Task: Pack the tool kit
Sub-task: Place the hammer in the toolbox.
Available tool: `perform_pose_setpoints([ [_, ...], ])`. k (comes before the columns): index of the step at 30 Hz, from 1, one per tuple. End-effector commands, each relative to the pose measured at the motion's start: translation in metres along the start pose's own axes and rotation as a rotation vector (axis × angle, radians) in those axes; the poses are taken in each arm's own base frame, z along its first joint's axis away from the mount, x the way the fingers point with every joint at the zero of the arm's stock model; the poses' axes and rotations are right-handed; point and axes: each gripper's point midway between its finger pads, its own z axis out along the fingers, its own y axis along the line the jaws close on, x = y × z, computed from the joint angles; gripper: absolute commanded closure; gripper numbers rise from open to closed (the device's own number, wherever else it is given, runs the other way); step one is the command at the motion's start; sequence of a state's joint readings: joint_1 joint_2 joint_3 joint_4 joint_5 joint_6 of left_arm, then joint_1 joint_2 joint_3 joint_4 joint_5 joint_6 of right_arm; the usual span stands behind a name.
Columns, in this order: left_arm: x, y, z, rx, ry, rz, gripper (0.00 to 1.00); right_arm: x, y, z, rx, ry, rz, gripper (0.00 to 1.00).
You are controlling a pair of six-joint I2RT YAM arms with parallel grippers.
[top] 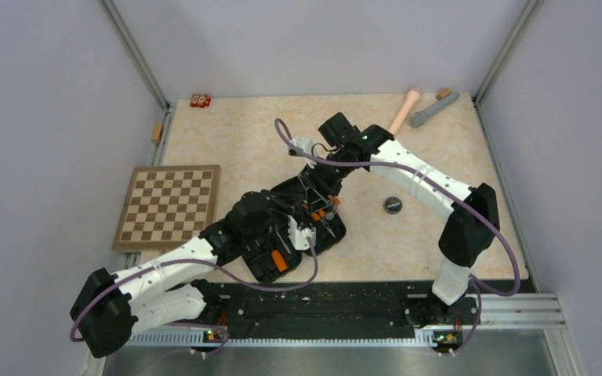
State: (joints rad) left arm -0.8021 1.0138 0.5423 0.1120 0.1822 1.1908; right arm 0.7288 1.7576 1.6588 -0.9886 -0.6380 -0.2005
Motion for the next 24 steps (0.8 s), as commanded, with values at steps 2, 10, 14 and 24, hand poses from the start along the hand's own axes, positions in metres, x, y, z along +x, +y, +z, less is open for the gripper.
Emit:
perform_pose_setpoints([
  [2,-0.025,0.054,-0.014,-0.186,-0.064,0.06,1.0,0.007,0.009,0.001,-0.022,0.031,-0.047,0.52],
  [10,-0.025,0.054,-0.018,-0.204,-0.065,0.052,1.0,0.013,0.006,0.006,-0.003,0.056,-0.045,0.86],
  [14,-0.016,0.053,-0.022,-0.222,-0.017,0.024,0.76,0.013,-0.008,0.006,0.089,0.068,-0.028,1.0],
  [24,0.041,0.094,-0.076,-0.534,0.277,-0.353,0.24,0.019,-0.062,0.039,0.48,-0.039,0.202,1.0],
])
